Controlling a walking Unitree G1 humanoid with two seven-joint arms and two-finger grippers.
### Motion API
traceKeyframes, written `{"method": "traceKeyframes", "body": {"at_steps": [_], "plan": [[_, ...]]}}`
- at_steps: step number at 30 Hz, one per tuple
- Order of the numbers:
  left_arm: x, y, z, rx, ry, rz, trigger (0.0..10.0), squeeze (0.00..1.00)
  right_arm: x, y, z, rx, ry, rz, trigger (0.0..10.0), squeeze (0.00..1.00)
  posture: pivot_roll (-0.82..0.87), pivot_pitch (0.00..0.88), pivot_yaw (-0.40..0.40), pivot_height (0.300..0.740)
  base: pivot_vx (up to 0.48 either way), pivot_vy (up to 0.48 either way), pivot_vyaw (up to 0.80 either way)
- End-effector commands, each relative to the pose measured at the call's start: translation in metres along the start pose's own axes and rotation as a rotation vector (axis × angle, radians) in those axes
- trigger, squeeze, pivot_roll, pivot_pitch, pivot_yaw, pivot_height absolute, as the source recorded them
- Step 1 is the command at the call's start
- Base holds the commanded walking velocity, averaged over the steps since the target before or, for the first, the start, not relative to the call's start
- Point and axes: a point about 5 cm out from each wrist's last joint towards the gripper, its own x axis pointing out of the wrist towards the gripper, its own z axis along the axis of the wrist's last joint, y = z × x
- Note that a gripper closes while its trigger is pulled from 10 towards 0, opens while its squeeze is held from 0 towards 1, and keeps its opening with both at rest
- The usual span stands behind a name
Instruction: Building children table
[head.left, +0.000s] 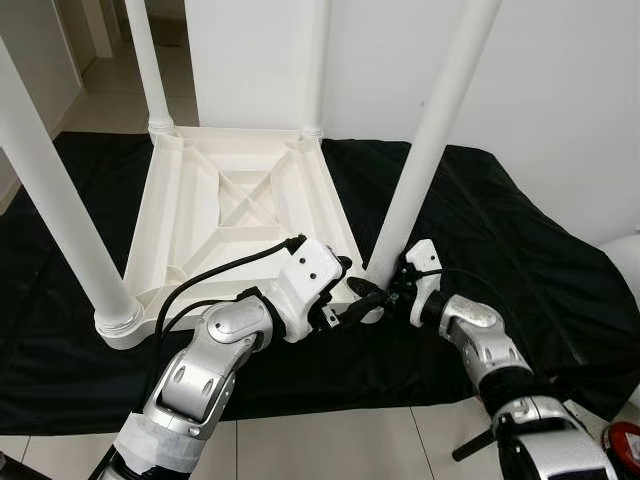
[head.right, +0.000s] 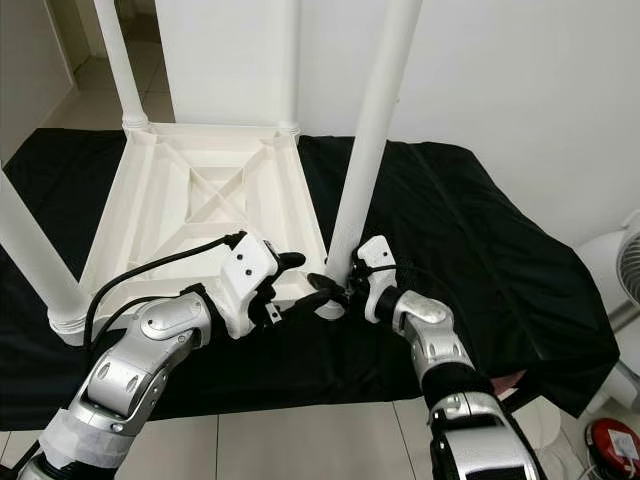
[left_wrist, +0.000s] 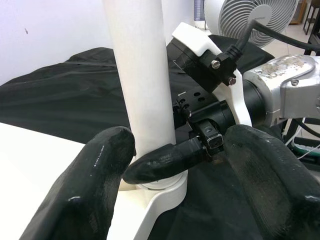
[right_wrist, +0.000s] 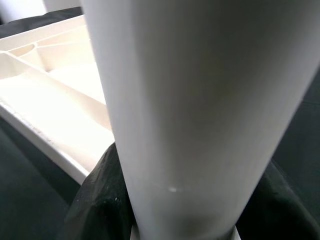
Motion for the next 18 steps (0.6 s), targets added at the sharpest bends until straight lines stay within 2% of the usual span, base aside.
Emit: {"method": "traceKeyframes", "body": {"at_steps": [1, 3, 7, 11, 12, 16, 18], "plan": [[0.001, -0.003, -0.001, -0.008, 0.008, 0.008, 10.0, 0.0, -0.008, -0.01, -0.007, 0.007, 0.056, -0.132, 0.0, 0.0, -0.01, 0.0, -0.083, 0.74, 0.0, 0.0, 0.0], [0.001, -0.003, -0.002, -0.01, 0.009, 0.01, 10.0, 0.0, -0.002, -0.003, -0.008, 0.033, 0.052, -0.203, 0.0, 0.0, -0.02, 0.0, -0.083, 0.74, 0.0, 0.0, 0.0], [0.002, -0.002, -0.002, -0.012, 0.008, 0.012, 10.0, 0.0, 0.003, 0.005, -0.008, 0.065, 0.044, -0.26, 0.0, 0.0, -0.02, 0.0, -0.083, 0.74, 0.0, 0.0, 0.0], [0.002, -0.002, -0.001, -0.013, 0.002, 0.022, 10.0, 0.0, 0.014, 0.028, -0.009, 0.12, 0.049, -0.372, 0.0, 0.0, -0.01, 0.0, -0.088, 0.74, 0.0, 0.0, 0.0], [0.002, -0.002, -0.001, -0.013, 0.002, 0.022, 10.0, 0.0, 0.014, 0.028, -0.009, 0.12, 0.049, -0.372, 0.0, 0.0, -0.01, 0.0, -0.088, 0.74, 0.0, 0.0, 0.0], [0.003, -0.001, -0.003, -0.019, 0.002, 0.037, 10.0, 0.0, 0.021, 0.054, -0.009, 0.113, 0.083, -0.494, 0.0, 0.0, -0.01, 0.0, -0.091, 0.74, 0.0, 0.0, 0.0], [0.003, -0.001, -0.003, -0.019, 0.003, 0.039, 10.0, 0.0, 0.022, 0.057, -0.009, 0.113, 0.085, -0.511, 0.0, 0.0, -0.01, 0.0, -0.096, 0.74, 0.0, 0.0, 0.0]]}}
